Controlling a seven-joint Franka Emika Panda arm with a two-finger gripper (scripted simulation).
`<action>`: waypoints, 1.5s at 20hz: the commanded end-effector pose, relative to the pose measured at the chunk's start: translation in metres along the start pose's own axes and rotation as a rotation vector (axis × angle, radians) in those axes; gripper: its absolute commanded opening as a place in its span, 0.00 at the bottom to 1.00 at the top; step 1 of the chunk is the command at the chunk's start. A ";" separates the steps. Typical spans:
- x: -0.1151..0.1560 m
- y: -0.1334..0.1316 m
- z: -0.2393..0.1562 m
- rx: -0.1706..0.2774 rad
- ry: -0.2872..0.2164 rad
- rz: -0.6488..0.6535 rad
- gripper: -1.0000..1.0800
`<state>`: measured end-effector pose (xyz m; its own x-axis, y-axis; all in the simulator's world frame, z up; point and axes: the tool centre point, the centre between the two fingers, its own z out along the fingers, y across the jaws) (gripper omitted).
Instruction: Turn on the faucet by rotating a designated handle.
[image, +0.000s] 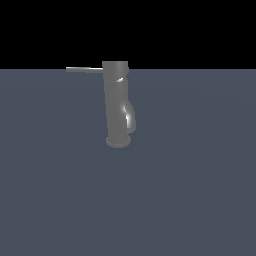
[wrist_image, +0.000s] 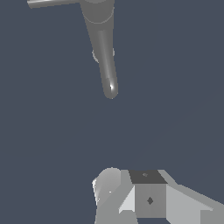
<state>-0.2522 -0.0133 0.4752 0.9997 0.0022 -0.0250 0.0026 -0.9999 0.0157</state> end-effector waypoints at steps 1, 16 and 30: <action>0.000 0.000 0.000 0.000 0.000 0.000 0.00; -0.003 -0.001 0.000 0.007 -0.012 -0.040 0.00; 0.043 -0.015 0.002 0.066 -0.021 0.117 0.00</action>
<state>-0.2169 -0.0008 0.4729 0.9951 -0.0879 -0.0444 -0.0896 -0.9953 -0.0380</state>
